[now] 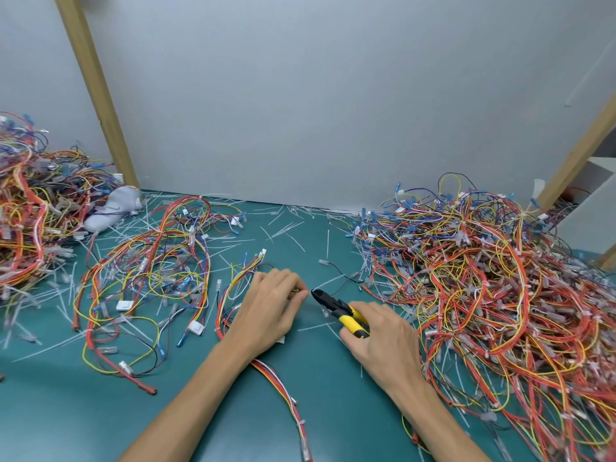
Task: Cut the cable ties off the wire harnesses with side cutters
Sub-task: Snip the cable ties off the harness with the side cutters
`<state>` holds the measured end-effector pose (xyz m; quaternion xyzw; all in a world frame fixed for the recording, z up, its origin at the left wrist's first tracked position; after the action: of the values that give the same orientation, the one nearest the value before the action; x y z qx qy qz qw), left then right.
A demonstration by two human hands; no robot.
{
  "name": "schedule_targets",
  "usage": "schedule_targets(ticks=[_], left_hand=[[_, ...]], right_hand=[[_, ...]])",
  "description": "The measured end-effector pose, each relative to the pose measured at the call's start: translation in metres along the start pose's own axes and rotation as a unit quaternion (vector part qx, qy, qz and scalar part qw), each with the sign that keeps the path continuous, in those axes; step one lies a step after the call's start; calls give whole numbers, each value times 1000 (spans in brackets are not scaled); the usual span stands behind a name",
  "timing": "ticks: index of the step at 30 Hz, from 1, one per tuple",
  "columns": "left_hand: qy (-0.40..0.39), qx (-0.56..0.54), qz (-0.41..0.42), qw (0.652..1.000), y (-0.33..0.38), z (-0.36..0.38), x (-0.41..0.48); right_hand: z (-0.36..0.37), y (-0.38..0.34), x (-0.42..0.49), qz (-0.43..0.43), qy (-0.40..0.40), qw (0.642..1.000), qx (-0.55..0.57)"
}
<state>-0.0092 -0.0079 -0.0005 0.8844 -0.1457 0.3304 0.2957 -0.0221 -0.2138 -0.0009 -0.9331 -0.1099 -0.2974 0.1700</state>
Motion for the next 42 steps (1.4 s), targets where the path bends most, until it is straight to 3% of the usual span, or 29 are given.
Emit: schedule_targets(ticks=[3,14,27,34,42], left_hand=[[18,-41,-43,998,-2,-3,1],[-38,-209,-196,957,-5,-1,6],[-18,-162,-178,970,-4,-1,3],[-7,-187,-201,962,-5,0,3],[11,-236,-218,947,-2,-3,2]], right_hand=[[-3,-2,0,19,0,1000,15],[-4,-6,0,6,-11,1000,-9],[-1,-3,-1,-25,-30,999,-19],[-3,-2,1,25,-39,999,2],[-9,6,23,42,-169,982,73]])
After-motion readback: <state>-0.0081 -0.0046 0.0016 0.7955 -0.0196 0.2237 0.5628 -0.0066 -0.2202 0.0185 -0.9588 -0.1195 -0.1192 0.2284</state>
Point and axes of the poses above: each hand's wrist, its own x-axis towards the middle knuckle, its own z-axis out of the palm, y = z × x, the point moved 2 cm from there along x, towards the middle knuckle, and after that the axes turned 12 degrees about y, right-handed, at the moved point
